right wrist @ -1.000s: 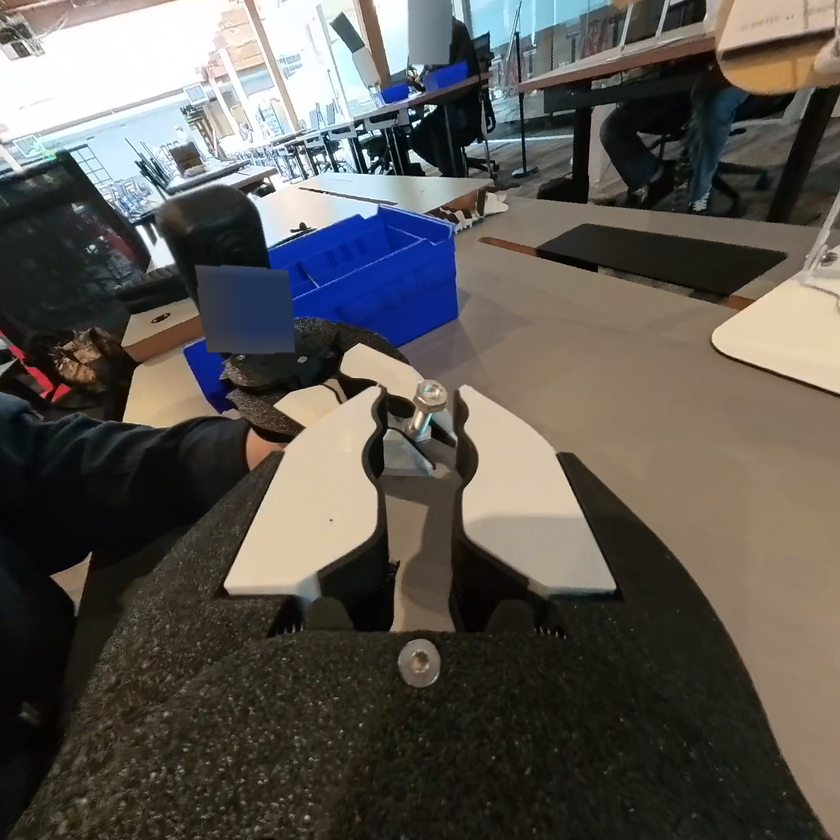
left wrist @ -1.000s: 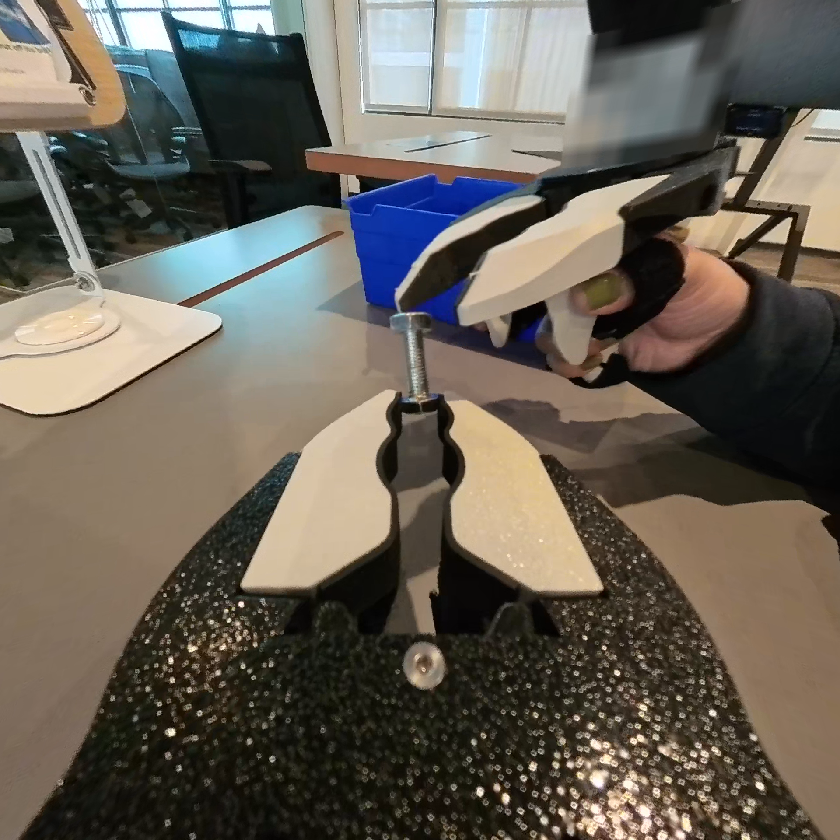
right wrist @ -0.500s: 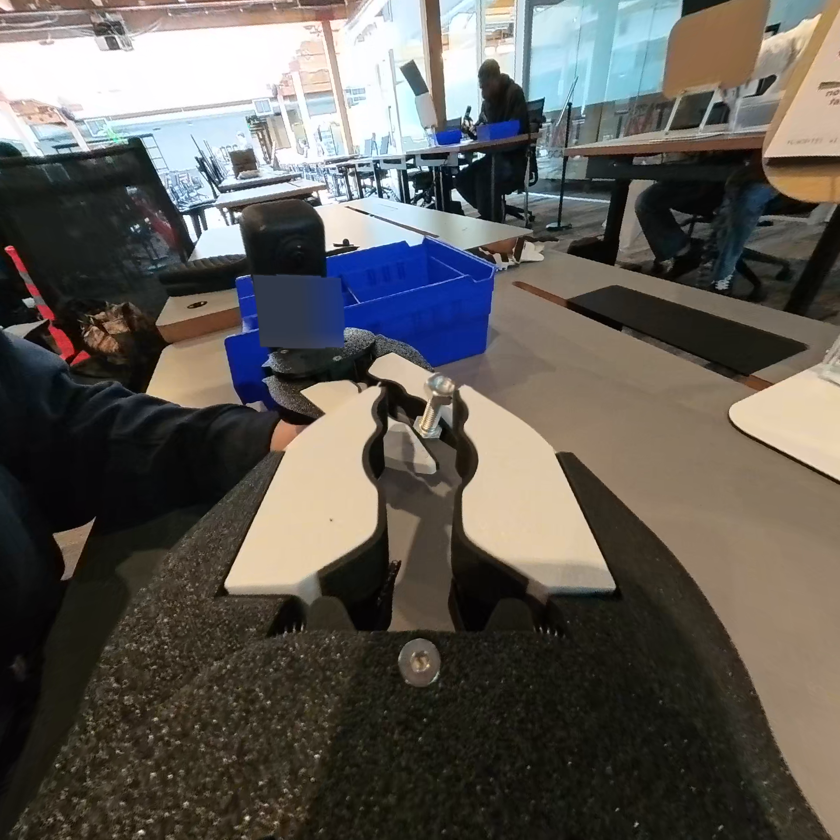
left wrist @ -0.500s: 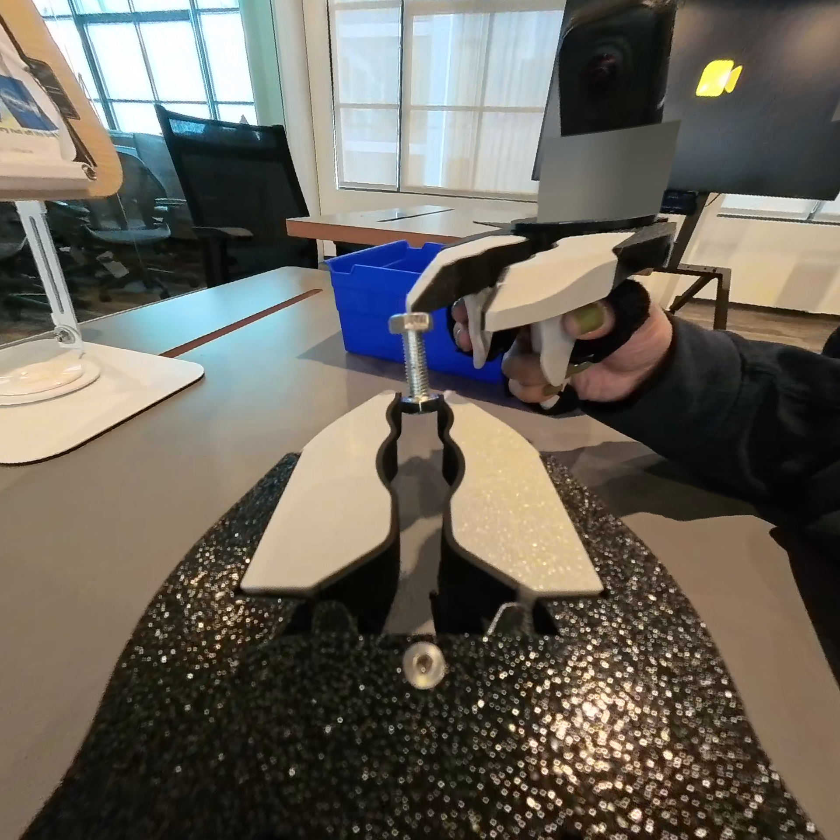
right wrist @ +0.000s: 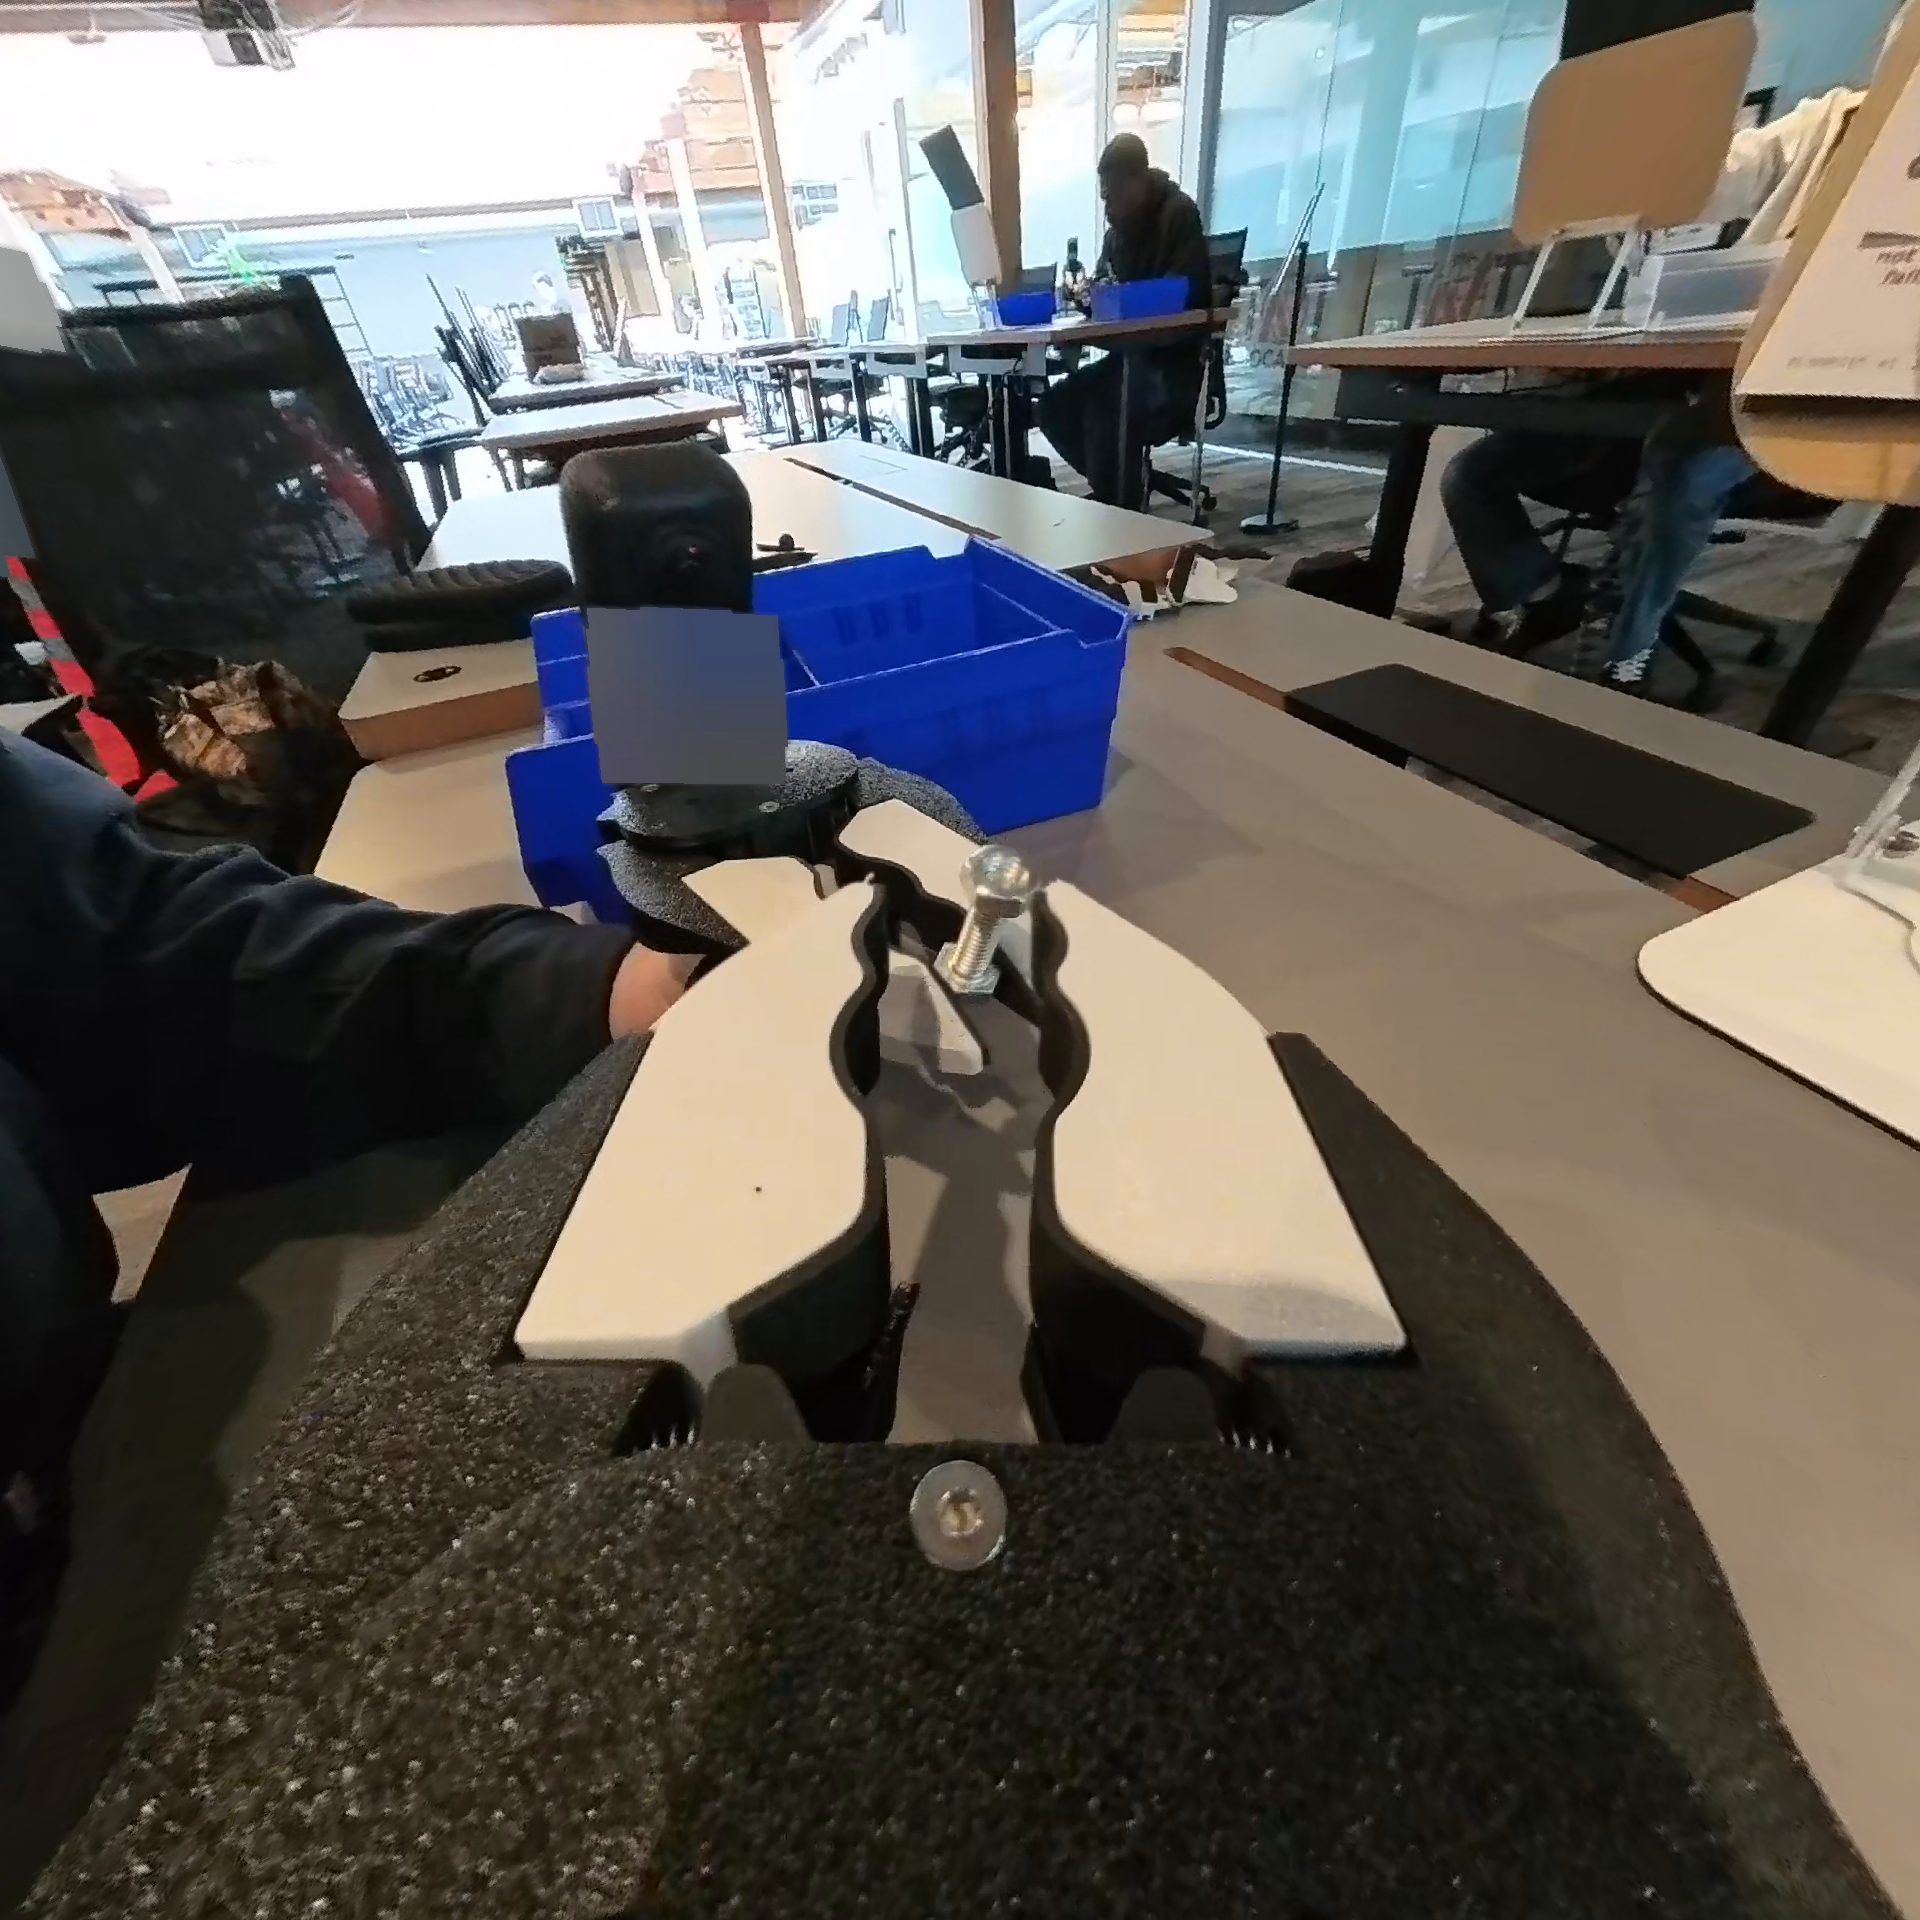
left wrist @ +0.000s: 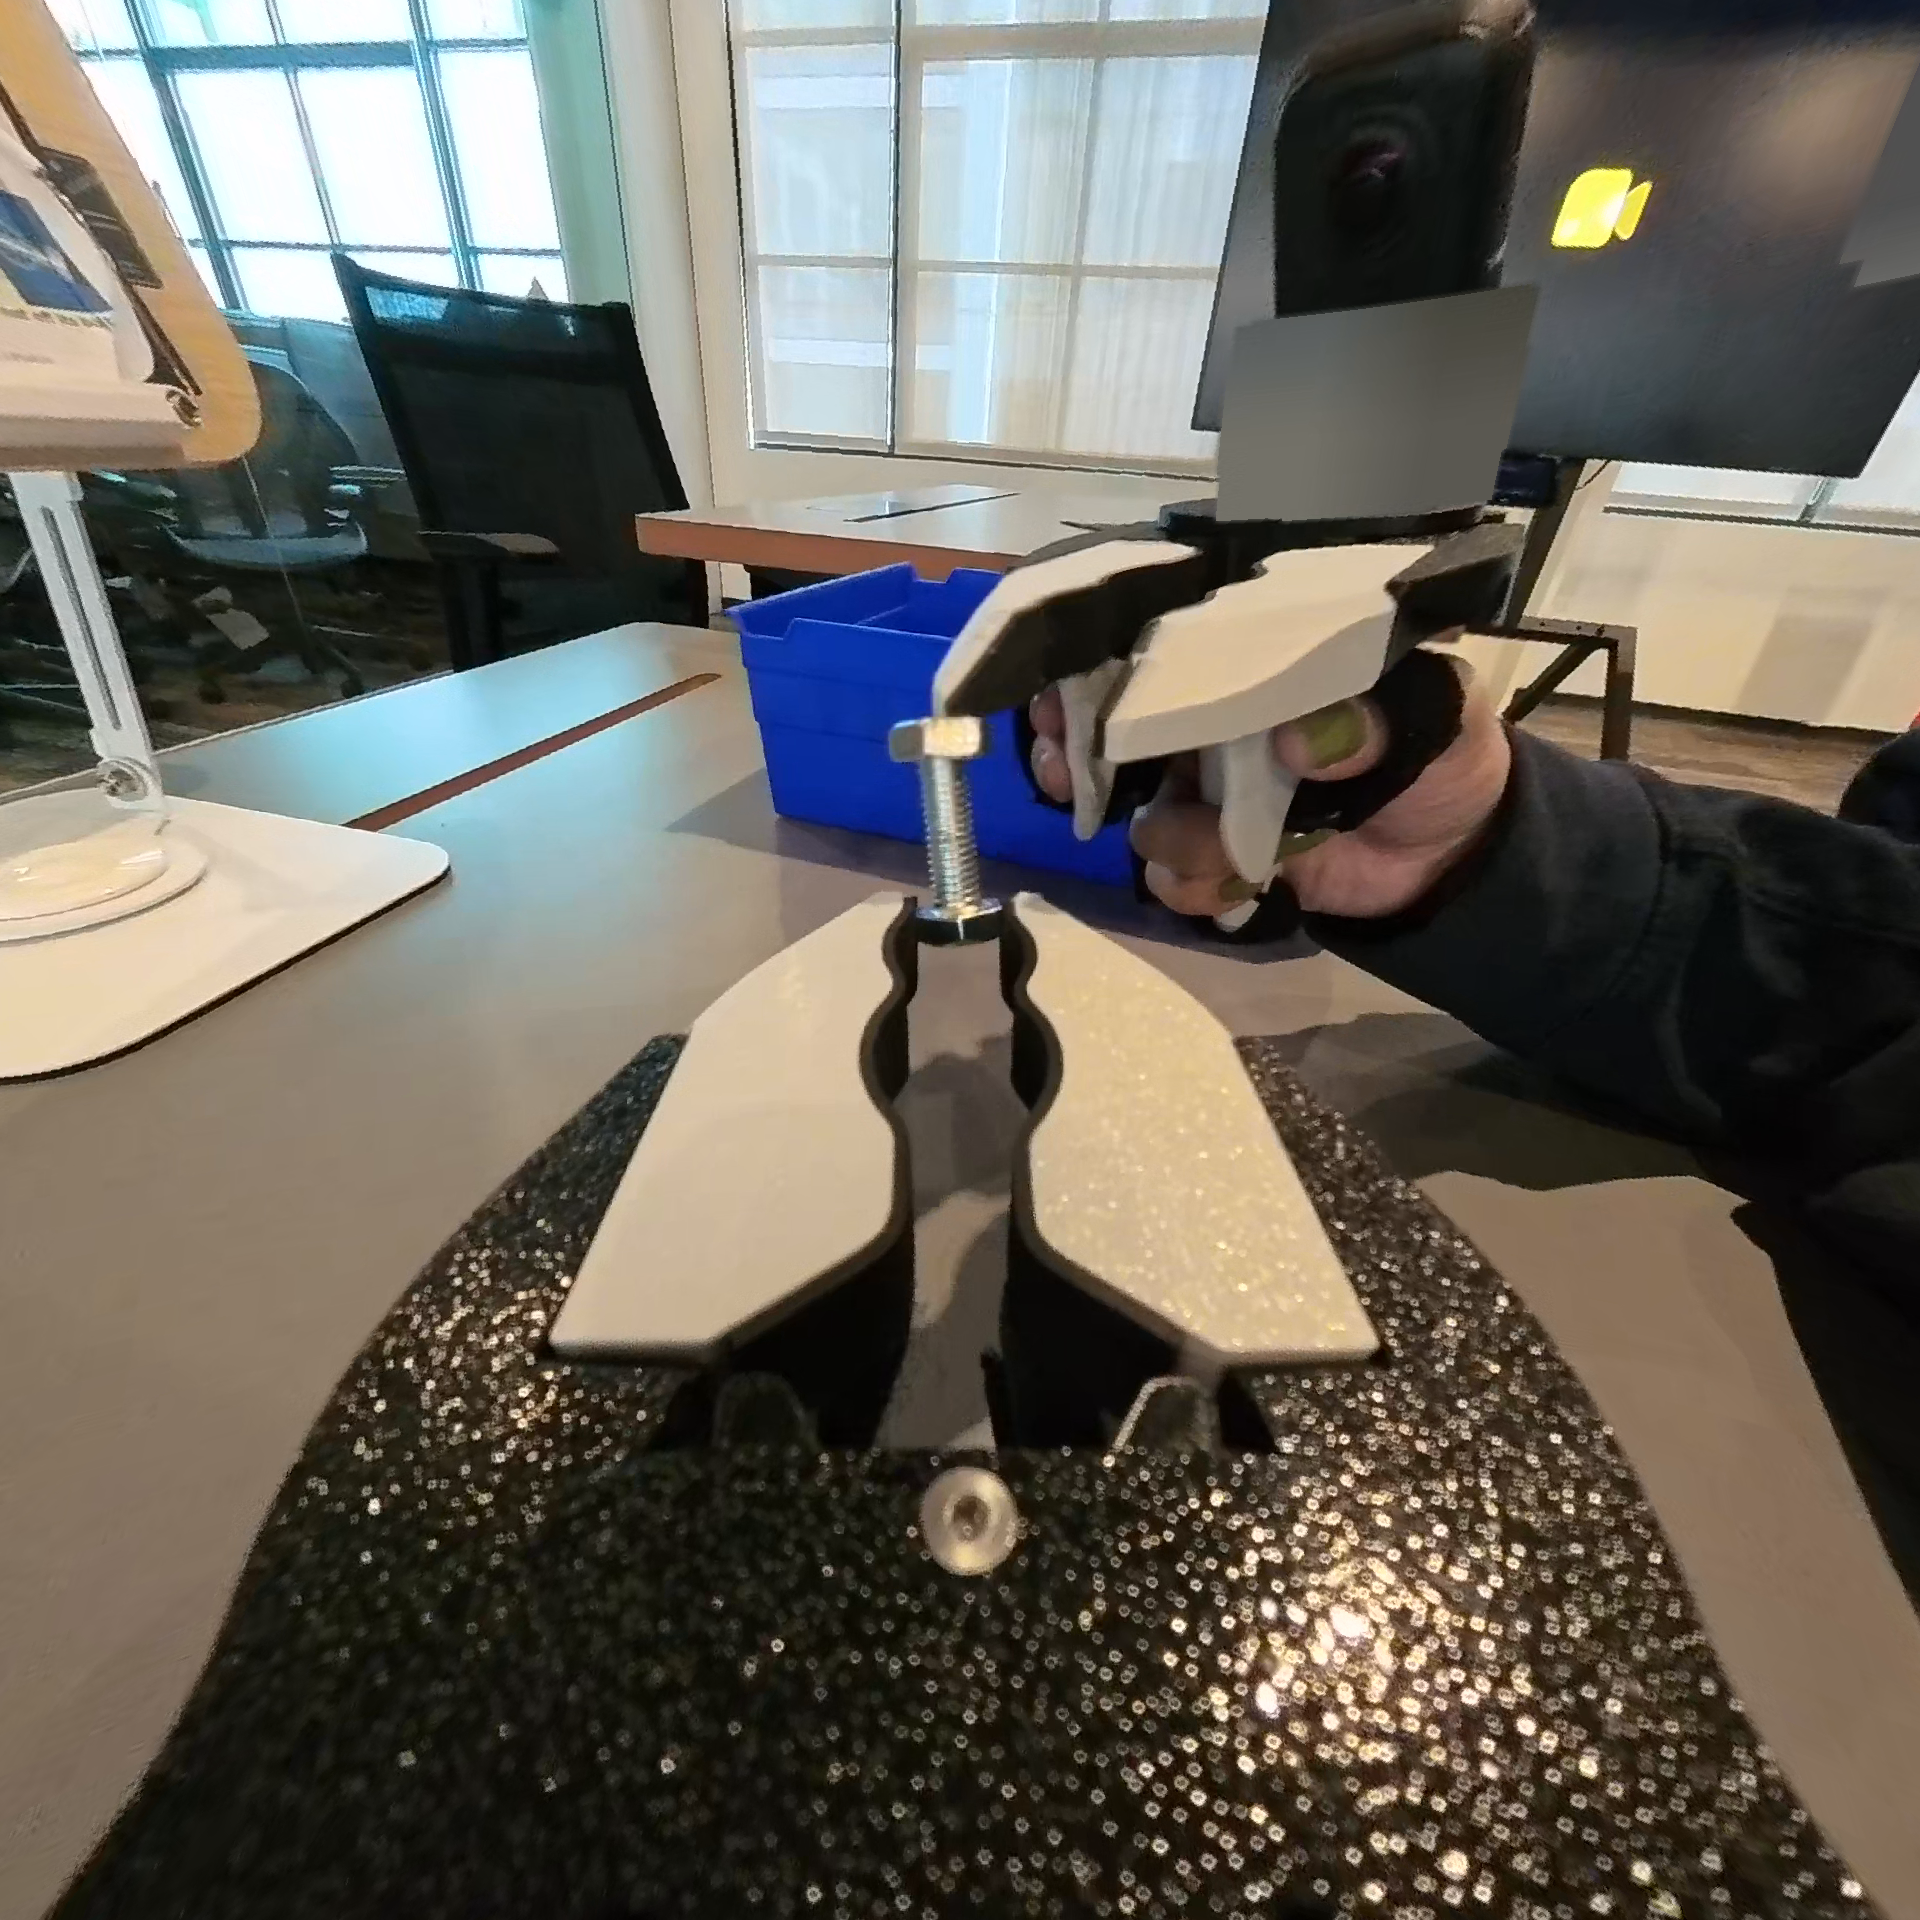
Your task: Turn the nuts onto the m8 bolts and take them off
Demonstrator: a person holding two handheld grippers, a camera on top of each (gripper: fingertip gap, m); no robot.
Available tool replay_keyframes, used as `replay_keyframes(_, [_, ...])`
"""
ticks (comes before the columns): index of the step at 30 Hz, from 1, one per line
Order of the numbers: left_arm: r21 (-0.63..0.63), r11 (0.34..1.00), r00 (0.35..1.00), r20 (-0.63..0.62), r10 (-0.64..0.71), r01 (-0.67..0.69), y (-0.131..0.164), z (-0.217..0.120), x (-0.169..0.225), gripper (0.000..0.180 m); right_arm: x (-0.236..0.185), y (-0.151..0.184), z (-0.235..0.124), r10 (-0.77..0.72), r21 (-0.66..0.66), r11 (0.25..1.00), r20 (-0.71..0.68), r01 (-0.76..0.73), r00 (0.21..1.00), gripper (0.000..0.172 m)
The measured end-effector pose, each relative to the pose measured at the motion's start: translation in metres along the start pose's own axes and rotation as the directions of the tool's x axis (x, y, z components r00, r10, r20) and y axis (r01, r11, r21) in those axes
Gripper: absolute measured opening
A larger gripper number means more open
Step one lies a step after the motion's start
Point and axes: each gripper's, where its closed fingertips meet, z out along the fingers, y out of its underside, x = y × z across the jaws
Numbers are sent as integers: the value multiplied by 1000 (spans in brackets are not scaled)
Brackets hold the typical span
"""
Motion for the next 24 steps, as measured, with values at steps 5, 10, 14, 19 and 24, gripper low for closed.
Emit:
replay_keyframes(5, [-8,1000,1000,-16,15,-15,1,2,5,14,-3,4,3,-11,-27,1000,14,12,1000,31])
replay_keyframes(10, [50,998,996,-83,-40,45,-7,-1,9,14,-2,-6,-5,-38,32,999,14,37,999,32])
replay_keyframes(14, [37,999,969,-244,-23,33,-7,4,37,14,-23,-7,0,-8,63,998,169,-3,986,52])
replay_keyframes(19, [27,998,939,-340,-44,56,-7,5,52,14,-43,-8,0,4,75,997,302,-28,953,54])
replay_keyframes(24, [70,996,957,-287,-38,61,-13,-2,38,14,-39,-2,-8,-34,39,999,292,24,956,49])
